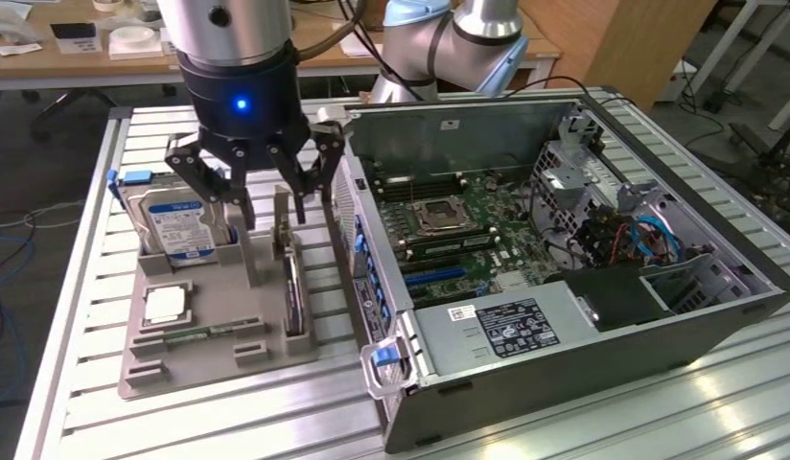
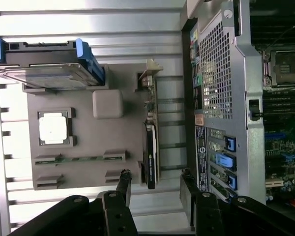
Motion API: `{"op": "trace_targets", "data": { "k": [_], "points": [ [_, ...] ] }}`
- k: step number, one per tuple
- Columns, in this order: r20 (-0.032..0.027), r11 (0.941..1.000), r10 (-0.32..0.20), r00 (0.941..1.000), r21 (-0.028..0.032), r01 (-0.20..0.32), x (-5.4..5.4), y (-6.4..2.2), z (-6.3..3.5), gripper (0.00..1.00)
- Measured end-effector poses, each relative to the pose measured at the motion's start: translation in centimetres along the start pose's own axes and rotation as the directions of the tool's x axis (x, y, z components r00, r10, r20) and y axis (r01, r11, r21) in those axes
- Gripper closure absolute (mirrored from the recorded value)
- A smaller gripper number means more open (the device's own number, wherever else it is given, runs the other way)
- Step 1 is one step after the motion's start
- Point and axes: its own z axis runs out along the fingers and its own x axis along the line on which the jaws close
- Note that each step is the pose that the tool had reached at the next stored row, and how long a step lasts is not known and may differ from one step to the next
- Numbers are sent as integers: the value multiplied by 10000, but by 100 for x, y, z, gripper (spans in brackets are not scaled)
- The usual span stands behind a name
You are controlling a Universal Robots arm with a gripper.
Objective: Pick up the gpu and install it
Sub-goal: 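Pick up the gpu and move the gpu toward the slot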
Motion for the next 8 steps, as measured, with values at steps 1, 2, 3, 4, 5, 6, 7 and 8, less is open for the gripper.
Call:
{"op": "trace_targets", "data": {
  "k": [1, 2, 3, 4, 5, 6, 7, 8],
  "points": [
    [-1, 10000, 0, 10000, 1, 0, 1, -1, 10, 47],
    [0, 10000, 0, 10000, 1, 0, 1, -1, 21, 47],
    [-1, 10000, 0, 10000, 2, 0, 2, -2, 33, 47],
    [-1, 10000, 0, 10000, 1, 0, 3, -2, 46, 47],
    [-1, 10000, 0, 10000, 1, 0, 3, -3, 58, 47],
    [0, 10000, 0, 10000, 1, 0, 4, -3, 68, 47],
    [0, 10000, 0, 10000, 1, 0, 5, -4, 78, 47],
    [-1, 10000, 0, 10000, 1, 0, 5, -4, 87, 47]
  ]
}}
